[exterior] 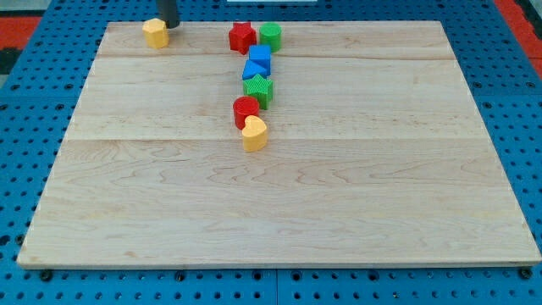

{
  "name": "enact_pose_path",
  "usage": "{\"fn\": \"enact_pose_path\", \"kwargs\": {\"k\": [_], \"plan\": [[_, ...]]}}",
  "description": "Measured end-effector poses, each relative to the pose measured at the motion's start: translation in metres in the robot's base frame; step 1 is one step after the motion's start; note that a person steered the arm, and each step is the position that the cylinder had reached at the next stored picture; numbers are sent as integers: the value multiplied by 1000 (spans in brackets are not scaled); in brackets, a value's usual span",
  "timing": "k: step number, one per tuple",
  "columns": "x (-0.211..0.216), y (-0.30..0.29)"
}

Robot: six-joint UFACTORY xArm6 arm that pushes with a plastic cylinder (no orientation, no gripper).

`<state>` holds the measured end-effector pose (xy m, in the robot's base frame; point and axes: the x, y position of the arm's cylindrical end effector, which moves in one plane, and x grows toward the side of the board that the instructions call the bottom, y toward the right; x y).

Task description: Slide the yellow hexagon closer to the green circle

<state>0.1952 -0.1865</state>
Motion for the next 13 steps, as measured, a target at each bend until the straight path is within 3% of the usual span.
{"fn": "enact_pose_path", "kwargs": {"k": [2,4,5,6,7,8,9,11,12,13], "plan": [[68,-14],[5,-57],[51,-61],[67,12],[58,-2],[19,-61],[54,-85],[120,49],[127,12],[135,-76]]}}
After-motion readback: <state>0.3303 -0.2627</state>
